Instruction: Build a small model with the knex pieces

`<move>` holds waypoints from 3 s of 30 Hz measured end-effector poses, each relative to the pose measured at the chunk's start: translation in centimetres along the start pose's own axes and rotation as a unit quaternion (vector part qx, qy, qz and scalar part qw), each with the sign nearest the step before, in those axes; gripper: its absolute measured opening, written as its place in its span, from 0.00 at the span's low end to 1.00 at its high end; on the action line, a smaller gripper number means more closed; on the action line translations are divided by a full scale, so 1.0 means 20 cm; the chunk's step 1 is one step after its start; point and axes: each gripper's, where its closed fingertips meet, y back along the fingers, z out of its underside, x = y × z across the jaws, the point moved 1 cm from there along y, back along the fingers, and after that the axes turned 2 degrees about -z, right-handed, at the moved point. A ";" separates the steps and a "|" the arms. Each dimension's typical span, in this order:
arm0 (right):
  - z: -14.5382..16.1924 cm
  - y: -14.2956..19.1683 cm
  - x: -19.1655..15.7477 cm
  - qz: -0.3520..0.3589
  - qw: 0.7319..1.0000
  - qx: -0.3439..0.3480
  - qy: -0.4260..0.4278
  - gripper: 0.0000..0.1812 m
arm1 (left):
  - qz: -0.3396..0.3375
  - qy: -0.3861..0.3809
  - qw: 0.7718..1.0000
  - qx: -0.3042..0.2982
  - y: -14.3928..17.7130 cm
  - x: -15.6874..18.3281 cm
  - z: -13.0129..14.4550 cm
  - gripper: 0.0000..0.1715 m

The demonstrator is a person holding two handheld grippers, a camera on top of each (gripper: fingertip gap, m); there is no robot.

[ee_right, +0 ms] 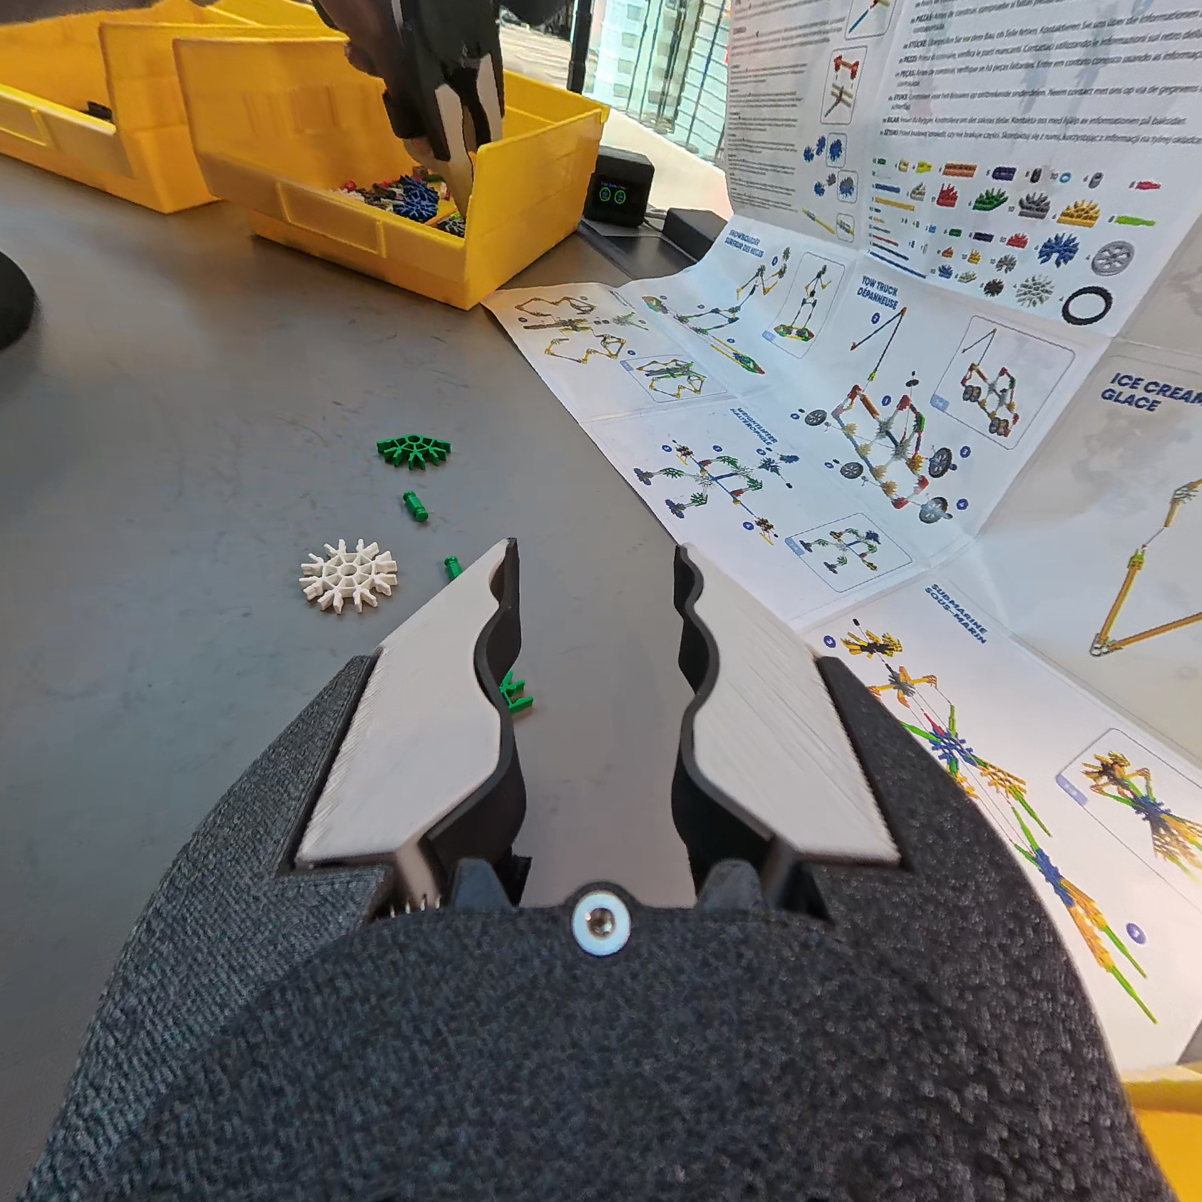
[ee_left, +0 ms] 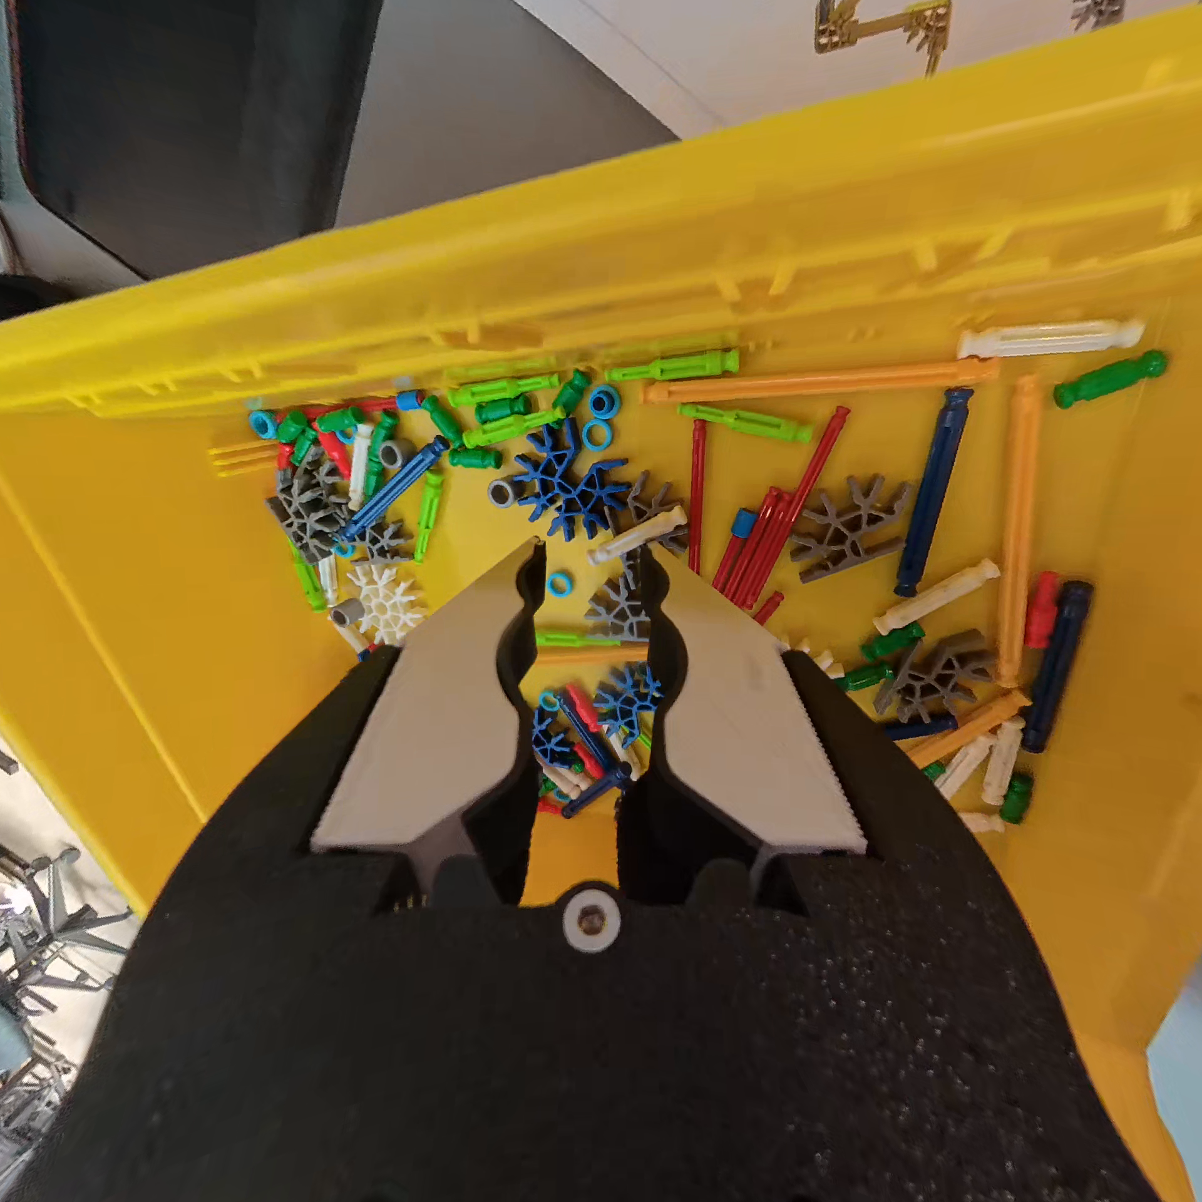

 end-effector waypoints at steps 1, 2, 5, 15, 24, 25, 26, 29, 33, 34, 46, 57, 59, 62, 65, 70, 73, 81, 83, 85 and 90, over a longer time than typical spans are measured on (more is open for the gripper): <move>0.00 0.00 0.00 0.000 1.000 0.002 -0.002 0.25 | 0.008 -0.007 1.000 -0.003 -0.01 0.01 0.00 0.15; 0.00 0.00 0.00 0.000 1.000 0.002 -0.002 0.25 | 0.014 -0.011 1.000 -0.008 -0.01 0.01 0.00 0.15; 0.00 0.00 0.00 -0.001 1.000 0.001 0.000 0.25 | 0.034 -0.014 0.999 -0.014 -0.02 0.02 0.00 0.11; 0.00 0.00 0.00 -0.001 1.000 0.001 0.003 0.25 | 0.066 -0.019 0.998 -0.006 -0.01 0.06 0.00 0.03; 0.00 0.00 -0.01 0.001 1.000 -0.001 0.008 0.24 | 0.045 0.027 0.995 0.083 0.28 0.09 -0.11 0.02; 0.00 0.00 -0.01 0.000 1.000 -0.003 0.009 0.24 | 0.044 0.032 0.992 0.110 0.35 0.12 -0.17 0.02; 0.00 0.00 -0.01 0.000 1.000 -0.003 0.009 0.24 | 0.048 0.033 0.989 0.134 0.43 0.17 -0.24 0.02; 0.00 0.00 -0.01 0.002 1.000 -0.003 0.010 0.24 | 0.078 0.014 0.980 0.183 0.59 0.40 -0.41 0.02; 0.00 0.00 0.00 0.007 1.000 -0.001 0.012 0.23 | 0.129 -0.013 0.976 0.178 0.51 0.79 -0.54 0.03; 0.00 0.00 0.01 0.009 1.000 0.000 0.012 0.23 | 0.145 -0.015 0.974 0.173 0.46 0.87 -0.56 0.03; 0.00 0.00 0.00 0.007 1.000 -0.001 0.019 0.22 | 0.177 0.002 0.974 0.142 0.21 1.10 -0.56 0.05; 0.01 0.00 0.00 0.008 1.000 -0.002 0.017 0.22 | 0.036 0.107 0.974 0.195 0.65 0.32 -0.28 0.08; 0.01 0.00 -0.01 0.006 1.000 -0.006 0.022 0.22 | 0.030 0.133 0.981 0.136 0.59 0.18 -0.12 0.09; 0.01 0.00 -0.01 0.007 1.000 -0.007 0.024 0.22 | 0.036 0.185 0.982 0.031 0.37 0.05 0.14 0.09; 0.01 0.00 0.00 0.009 1.000 -0.003 0.017 0.22 | 0.033 0.205 0.977 -0.052 0.20 0.00 0.35 0.09; 0.00 0.01 0.02 0.011 1.000 0.000 0.009 0.22 | 0.045 0.209 0.972 -0.099 0.08 -0.03 0.45 0.05; 0.00 0.01 0.02 0.011 1.000 0.000 0.010 0.22 | 0.041 0.193 0.972 -0.124 0.04 -0.03 0.47 0.04; 0.00 0.00 0.01 0.007 1.000 -0.001 0.010 0.22 | 0.067 0.157 0.977 -0.130 0.02 0.06 0.42 0.03; 0.01 0.01 0.01 0.007 1.000 -0.001 0.012 0.22 | 0.067 0.154 0.978 -0.127 0.03 0.06 0.41 0.03; 0.01 0.00 0.01 0.007 1.000 -0.002 0.012 0.22 | 0.072 0.159 0.978 -0.116 0.04 0.06 0.39 0.03; 0.01 0.00 0.01 0.007 1.000 -0.002 0.012 0.22 | 0.094 0.165 0.975 -0.116 0.04 0.10 0.39 0.03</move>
